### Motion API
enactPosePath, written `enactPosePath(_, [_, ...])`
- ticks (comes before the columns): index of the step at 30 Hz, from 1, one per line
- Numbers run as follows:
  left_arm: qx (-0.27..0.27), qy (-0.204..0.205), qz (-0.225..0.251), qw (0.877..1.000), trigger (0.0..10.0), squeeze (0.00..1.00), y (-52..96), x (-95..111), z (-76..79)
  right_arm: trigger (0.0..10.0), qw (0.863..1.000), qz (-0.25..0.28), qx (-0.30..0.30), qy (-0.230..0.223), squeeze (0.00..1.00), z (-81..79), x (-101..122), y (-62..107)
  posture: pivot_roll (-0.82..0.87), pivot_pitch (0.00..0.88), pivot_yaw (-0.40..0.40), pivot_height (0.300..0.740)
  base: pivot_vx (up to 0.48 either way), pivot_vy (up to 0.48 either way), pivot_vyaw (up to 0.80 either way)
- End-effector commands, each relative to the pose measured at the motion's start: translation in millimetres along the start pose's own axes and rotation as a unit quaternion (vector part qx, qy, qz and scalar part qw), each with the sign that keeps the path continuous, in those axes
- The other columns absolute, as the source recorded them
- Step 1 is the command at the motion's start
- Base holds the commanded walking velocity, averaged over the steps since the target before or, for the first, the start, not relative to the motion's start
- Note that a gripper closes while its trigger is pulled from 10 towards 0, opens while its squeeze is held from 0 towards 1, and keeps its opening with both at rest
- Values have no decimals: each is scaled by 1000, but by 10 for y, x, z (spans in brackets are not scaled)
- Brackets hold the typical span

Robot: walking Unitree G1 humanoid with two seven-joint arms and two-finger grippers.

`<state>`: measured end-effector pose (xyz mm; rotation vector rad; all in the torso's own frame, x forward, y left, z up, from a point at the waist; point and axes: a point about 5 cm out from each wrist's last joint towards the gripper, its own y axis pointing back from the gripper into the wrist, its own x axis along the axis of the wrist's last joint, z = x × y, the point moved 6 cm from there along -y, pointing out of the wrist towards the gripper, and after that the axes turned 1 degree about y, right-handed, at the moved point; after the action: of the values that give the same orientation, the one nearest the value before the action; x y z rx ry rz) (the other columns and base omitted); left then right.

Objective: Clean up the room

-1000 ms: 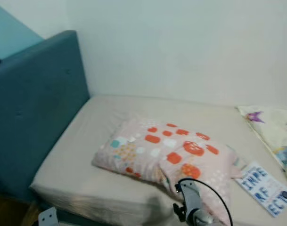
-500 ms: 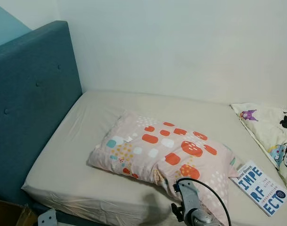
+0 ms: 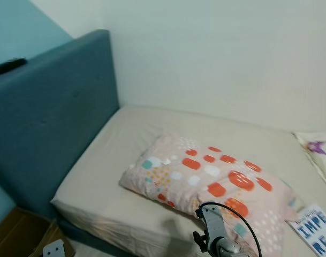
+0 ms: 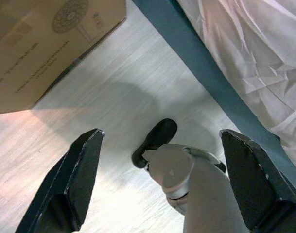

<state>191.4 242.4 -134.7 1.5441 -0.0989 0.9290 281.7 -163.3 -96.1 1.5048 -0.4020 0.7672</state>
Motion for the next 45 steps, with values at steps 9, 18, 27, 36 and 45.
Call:
enactPosePath(9, [-9,-2,4,1000,10000,0,-11,42,60,10000,998,-44,-26,-49,0,107,-313,60,-2,0,-58,740,0,0,0])
enactPosePath(18, [-11,-7,2,1000,10000,0,-10,31,66,10000,992,-81,-40,-87,0,158,-638,147,12,7,-56,740,0,0,0])
enactPosePath(27, [-19,-24,-3,1000,10000,0,-6,-1,86,10000,993,-73,-40,-82,0,159,-608,142,15,0,-58,740,0,0,0])
enactPosePath(36, [-16,-22,-12,1000,10000,0,2,-48,48,10000,994,-66,-36,-75,0,160,-583,138,13,0,-58,740,0,0,489])
enactPosePath(45, [-25,-29,-17,999,10000,0,9,-82,63,10000,993,-70,-50,-77,0,199,-604,146,15,0,-56,740,0,0,53])
